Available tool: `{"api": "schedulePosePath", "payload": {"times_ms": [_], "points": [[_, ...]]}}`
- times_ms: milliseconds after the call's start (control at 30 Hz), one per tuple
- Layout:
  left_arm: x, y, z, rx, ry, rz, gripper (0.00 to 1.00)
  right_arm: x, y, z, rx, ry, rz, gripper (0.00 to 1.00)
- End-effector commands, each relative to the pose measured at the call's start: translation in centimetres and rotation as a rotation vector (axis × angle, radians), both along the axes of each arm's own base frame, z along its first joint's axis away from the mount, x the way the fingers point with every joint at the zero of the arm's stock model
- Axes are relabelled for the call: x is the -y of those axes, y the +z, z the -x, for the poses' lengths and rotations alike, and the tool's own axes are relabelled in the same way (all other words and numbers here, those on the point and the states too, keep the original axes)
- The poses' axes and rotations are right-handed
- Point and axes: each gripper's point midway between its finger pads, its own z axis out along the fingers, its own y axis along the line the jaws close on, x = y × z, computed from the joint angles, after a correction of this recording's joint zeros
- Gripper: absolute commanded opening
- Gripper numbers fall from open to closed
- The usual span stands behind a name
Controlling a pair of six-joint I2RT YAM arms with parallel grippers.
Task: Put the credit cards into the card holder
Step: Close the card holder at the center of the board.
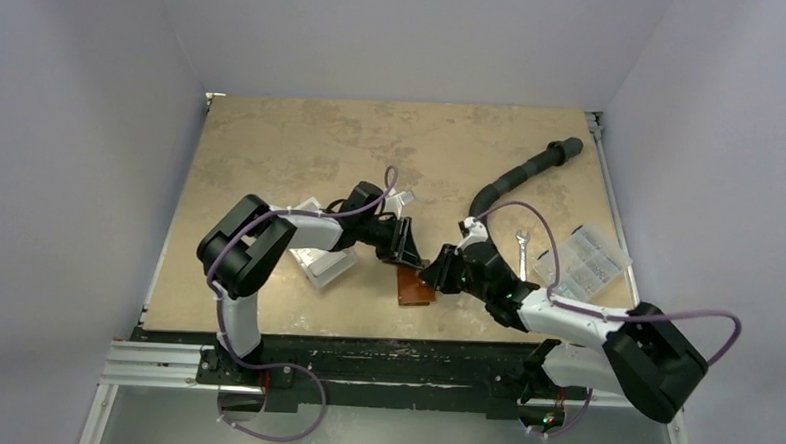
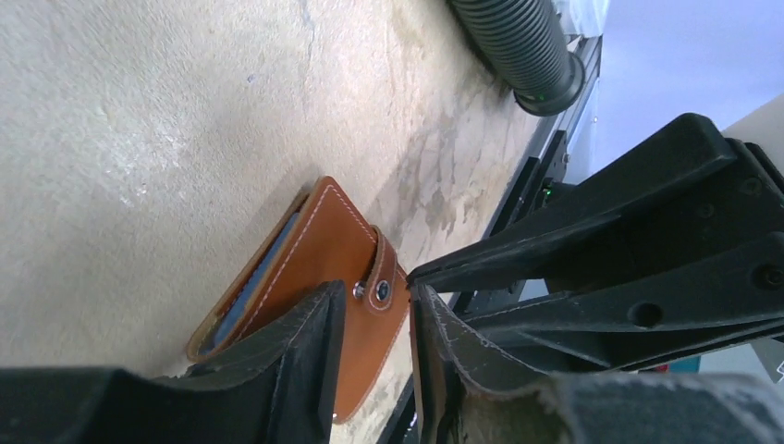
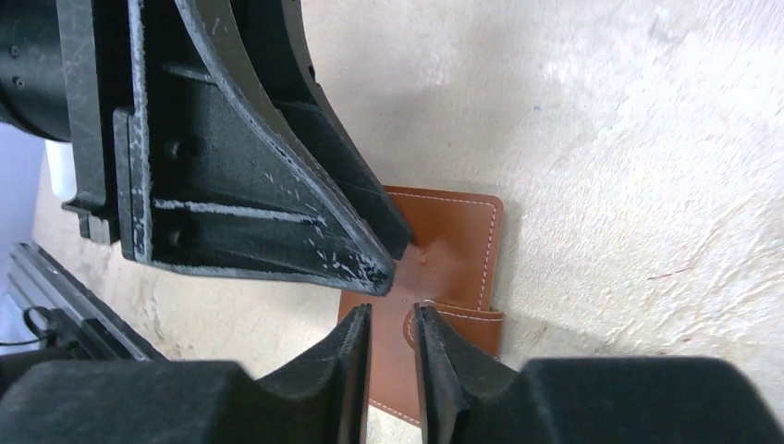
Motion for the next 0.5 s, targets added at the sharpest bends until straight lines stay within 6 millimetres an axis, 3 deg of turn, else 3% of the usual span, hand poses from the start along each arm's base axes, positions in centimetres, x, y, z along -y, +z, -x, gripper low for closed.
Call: {"api": "schedulePosePath", "payload": {"times_ms": [0, 100, 300, 467], "points": [[-0.6, 4.4, -0.2, 0.068, -0.018, 0.033, 0.36, 1.9, 0.6, 0.8, -0.041, 0.032, 0.163, 0.37], [-1.5, 4.6, 0.3, 0.093, -0.019, 0.0, 0.36, 1.7, 1.2, 1.0, -0.068, 0.087, 0.224, 0.47], [-2.0, 4.0, 1.4, 0.06, -0.002, 0.01, 0.21, 2.0, 1.3, 0.4, -0.054, 0.108, 0.325, 0.58], [-2.0, 1.4, 0.6, 0.007, -0.042, -0.102, 0.08, 1.9, 1.1, 0.3, -0.047, 0.106, 0.435, 0.55]]}}
